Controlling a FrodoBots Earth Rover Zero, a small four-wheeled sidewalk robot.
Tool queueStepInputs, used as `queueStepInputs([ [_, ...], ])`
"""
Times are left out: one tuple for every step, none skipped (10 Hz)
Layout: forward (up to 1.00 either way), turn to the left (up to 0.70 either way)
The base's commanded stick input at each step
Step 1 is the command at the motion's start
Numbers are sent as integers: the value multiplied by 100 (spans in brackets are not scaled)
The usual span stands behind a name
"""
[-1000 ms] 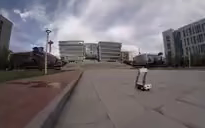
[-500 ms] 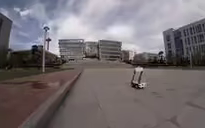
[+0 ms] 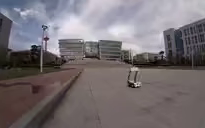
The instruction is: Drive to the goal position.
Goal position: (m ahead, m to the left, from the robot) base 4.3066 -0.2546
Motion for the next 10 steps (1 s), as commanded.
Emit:
queueStepInputs([
  [70,0],
  [70,0],
  [70,0],
  [70,0],
  [70,0],
  [70,0],
  [70,0],
  [70,0],
  [70,0],
  [70,0],
])
